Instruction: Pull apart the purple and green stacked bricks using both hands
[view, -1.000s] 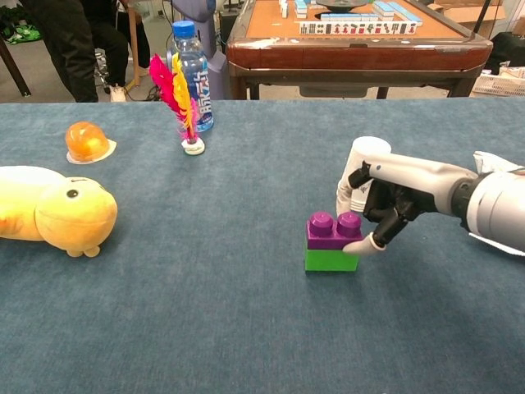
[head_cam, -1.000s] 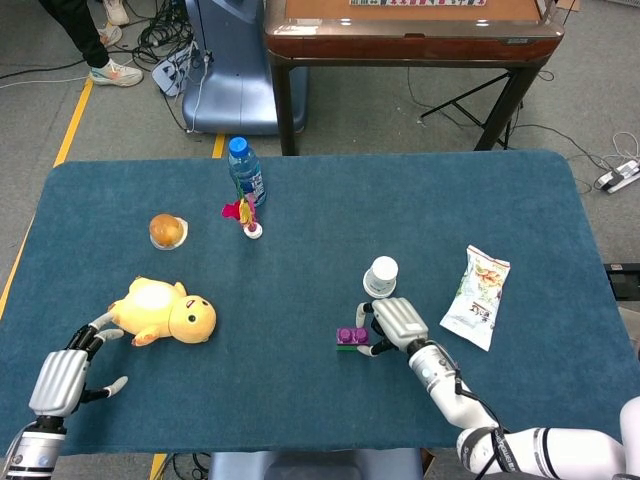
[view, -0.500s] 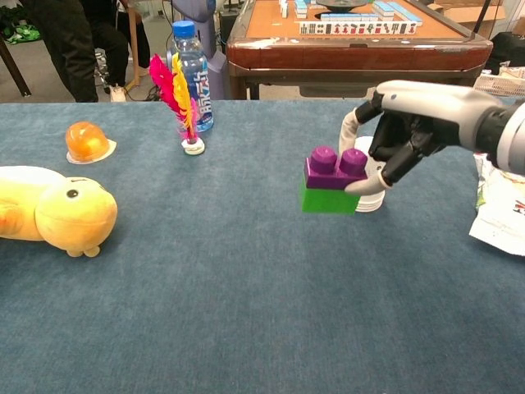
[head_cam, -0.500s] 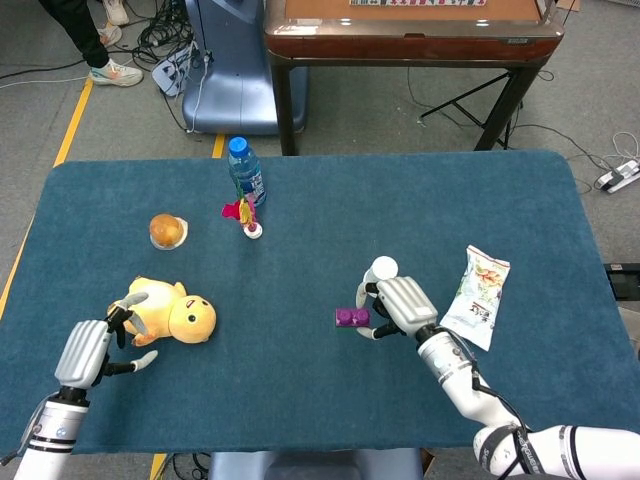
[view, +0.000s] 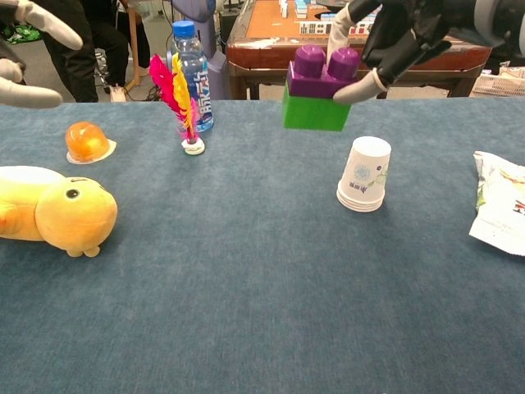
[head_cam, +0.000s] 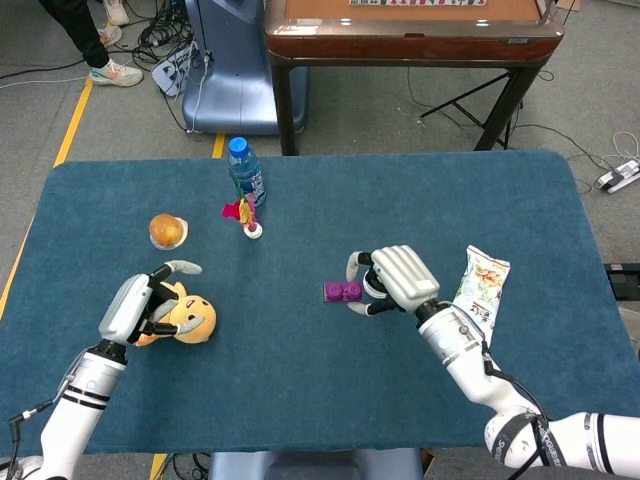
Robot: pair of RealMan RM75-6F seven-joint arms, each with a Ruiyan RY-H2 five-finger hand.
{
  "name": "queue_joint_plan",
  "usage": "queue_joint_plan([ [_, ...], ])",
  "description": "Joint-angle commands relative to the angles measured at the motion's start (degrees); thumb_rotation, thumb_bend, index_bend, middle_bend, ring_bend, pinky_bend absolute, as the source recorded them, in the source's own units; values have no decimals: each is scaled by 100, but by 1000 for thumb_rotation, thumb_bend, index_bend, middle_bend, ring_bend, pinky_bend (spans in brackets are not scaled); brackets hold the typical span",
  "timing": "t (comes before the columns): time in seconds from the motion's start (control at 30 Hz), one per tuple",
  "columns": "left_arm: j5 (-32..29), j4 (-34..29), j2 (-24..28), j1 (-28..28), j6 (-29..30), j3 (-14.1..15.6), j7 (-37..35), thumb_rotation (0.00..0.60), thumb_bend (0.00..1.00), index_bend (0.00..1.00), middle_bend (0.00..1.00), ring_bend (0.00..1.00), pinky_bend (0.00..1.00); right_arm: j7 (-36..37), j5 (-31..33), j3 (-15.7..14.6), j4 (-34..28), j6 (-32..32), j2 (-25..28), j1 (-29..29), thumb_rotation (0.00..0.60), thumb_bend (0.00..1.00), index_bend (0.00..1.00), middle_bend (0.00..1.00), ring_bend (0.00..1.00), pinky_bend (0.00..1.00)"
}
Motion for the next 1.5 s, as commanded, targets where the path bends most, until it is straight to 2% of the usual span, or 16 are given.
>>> queue_joint_plan([
  [0.03, -574, -369, 187, -378, -477, -329, -285, 600, 114, 403, 1000, 1000, 1000, 98, 181, 135, -38, -140, 100, 172, 600, 547, 621, 1000, 1000, 1000],
  [0.23, -1187, -507, 198, -765, -953, -637, -792, 600, 110, 352, 1000, 1000, 1000, 297, 534, 329, 68, -351, 144, 484, 600, 549, 621, 1000, 1000, 1000],
  [0.4, -1502, -464, -36, -1021, -979, -667, -677, 600, 110, 340, 1000, 1000, 1000, 444, 671, 401, 184, -406, 89, 664, 600, 551, 621, 1000, 1000, 1000],
  [0.6, -1610, -376, -456, -1205, -756, -560, -379, 600, 110, 329, 1000, 1000, 1000, 565, 752, 435, 243, -425, 68, 823, 600, 551, 621, 1000, 1000, 1000],
  [0.87, -1723, -20, -1295, -1409, -182, -526, 27, 600, 110, 295, 1000, 1000, 1000, 730, 863, 426, 410, -485, -77, 1029, 600, 552, 622, 1000, 1000, 1000],
  [1.17, -1792, 256, -1903, -1507, 95, -585, 47, 600, 110, 337, 1000, 1000, 1000, 904, 885, 387, 557, -602, -195, 1202, 600, 551, 622, 1000, 1000, 1000],
  [1.5, -1808, 383, -2024, -1508, 71, -532, 151, 600, 110, 405, 1000, 1000, 1000, 1135, 751, 339, 604, -667, -218, 1238, 600, 551, 623, 1000, 1000, 1000],
])
